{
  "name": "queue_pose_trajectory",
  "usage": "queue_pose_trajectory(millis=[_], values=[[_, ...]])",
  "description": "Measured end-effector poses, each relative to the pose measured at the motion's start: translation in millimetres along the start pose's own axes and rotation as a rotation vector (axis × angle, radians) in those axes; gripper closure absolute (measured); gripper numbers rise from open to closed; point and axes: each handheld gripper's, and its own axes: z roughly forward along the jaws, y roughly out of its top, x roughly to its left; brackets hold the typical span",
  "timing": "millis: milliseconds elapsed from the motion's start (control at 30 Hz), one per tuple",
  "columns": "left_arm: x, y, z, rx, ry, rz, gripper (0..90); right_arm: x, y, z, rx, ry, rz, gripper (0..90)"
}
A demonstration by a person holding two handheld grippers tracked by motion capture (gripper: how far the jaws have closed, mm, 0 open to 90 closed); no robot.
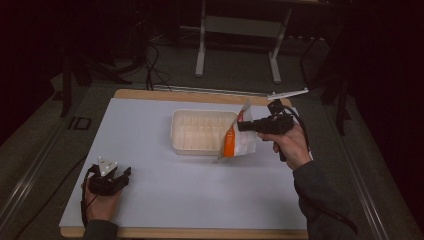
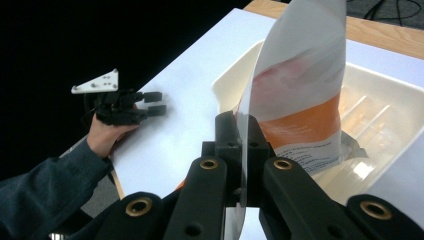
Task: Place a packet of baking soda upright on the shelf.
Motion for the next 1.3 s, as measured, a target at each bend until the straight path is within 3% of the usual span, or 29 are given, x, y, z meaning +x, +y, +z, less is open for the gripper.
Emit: queue_pose_trajectory(millis=[267,467,800,933,1300], values=[[0.1,0.0,-0.1,-0.001,-0.001,0.0,49.2,-18.0,9.5,-3.5,0.002,-0.061,0.042,90.0],[0.0,0.0,0.0,-0.001,-0.001,0.0,49.2,-21.0,17.2,-1.6,0.028,-0.161,0.058,90.0],[0.1,0.0,-0.2,-0.001,-0.003,0.001,49.2,-27.4,26.4,-0.7,0.016,-0.239,0.096,90.0],[0.0,0.0,-0.2,-0.001,-0.002,0.001,49.2,-28.9,29.7,0.5,0.026,-0.289,0.095,90.0],[0.3,-0.1,-0.3,-0.004,-0.004,0.0,49.2,-24.8,43.7,-2.9,0.025,-0.346,0.082,90.0]])
